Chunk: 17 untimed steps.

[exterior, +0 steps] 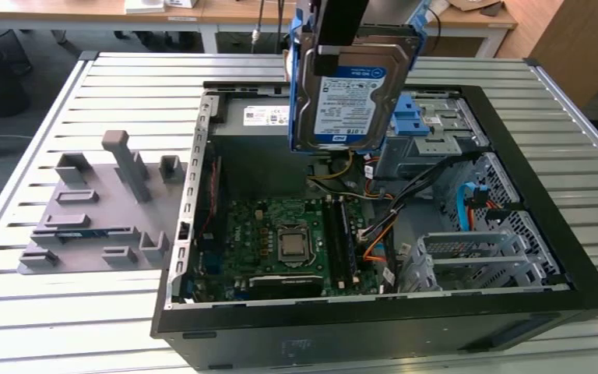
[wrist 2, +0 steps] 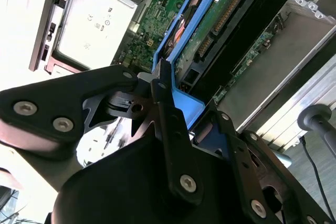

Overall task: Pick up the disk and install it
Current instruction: 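Insert the disk into the insertion slot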

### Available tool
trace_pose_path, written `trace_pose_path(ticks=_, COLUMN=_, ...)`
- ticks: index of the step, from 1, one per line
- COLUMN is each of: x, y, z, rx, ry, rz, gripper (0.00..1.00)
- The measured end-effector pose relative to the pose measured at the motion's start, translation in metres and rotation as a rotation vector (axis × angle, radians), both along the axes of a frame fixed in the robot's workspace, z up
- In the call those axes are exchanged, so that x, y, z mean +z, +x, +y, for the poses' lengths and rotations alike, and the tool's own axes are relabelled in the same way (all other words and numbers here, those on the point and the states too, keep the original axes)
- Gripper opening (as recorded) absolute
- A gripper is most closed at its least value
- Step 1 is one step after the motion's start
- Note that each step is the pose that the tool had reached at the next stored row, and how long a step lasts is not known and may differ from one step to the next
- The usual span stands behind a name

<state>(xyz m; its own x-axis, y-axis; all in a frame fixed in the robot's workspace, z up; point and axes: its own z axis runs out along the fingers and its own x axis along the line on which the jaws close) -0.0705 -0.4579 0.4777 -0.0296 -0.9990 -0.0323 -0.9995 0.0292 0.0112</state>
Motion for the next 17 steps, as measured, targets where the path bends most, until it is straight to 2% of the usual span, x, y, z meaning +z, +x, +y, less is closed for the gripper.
trace_pose_path(ticks=17, x=-0.0002, y=0.0, z=-0.0187, rx=0.0, ry=-0.0001, rz=-0.0001, gripper=0.36)
